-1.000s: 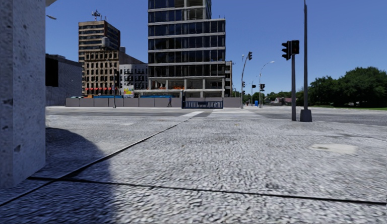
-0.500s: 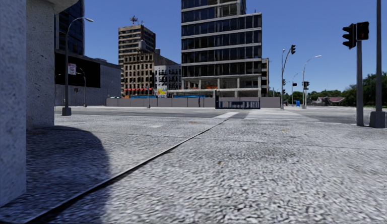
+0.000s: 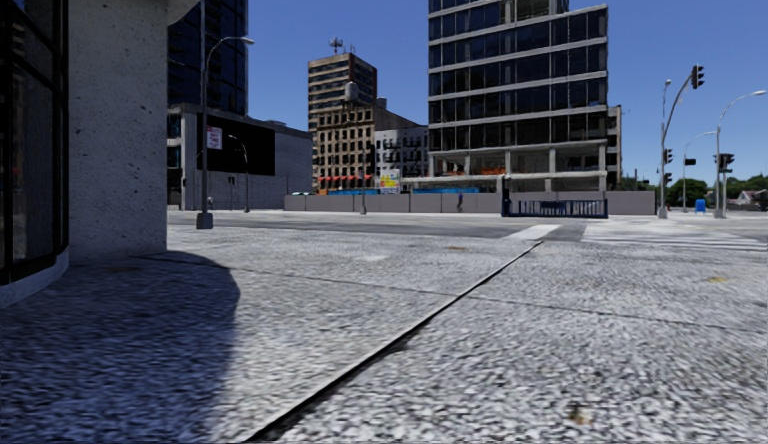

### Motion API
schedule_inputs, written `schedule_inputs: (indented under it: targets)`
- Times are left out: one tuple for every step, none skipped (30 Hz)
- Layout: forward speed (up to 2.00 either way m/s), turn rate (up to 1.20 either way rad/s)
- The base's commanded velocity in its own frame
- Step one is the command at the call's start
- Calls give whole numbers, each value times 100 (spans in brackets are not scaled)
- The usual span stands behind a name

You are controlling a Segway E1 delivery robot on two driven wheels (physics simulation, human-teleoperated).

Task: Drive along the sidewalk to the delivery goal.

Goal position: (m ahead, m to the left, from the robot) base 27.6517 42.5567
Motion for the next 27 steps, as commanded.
schedule_inputs:
  targets:
    - [200,46]
    - [200,46]
    - [200,46]
    - [200,46]
    - [200,46]
    - [200,46]
    - [200,46]
    - [200,46]
    - [200,46]
    - [200,46]
    - [200,46]
    - [200,46]
    - [200,46]
    - [200,46]
    - [200,46]
    - [200,46]
    - [200,46]
    - [200,46]
    - [200,46]
    - [200,46]
    - [200,46]
    - [200,46]
    - [200,46]
    - [200,46]
    - [200,46]
    - [200,46]
    - [200,39]
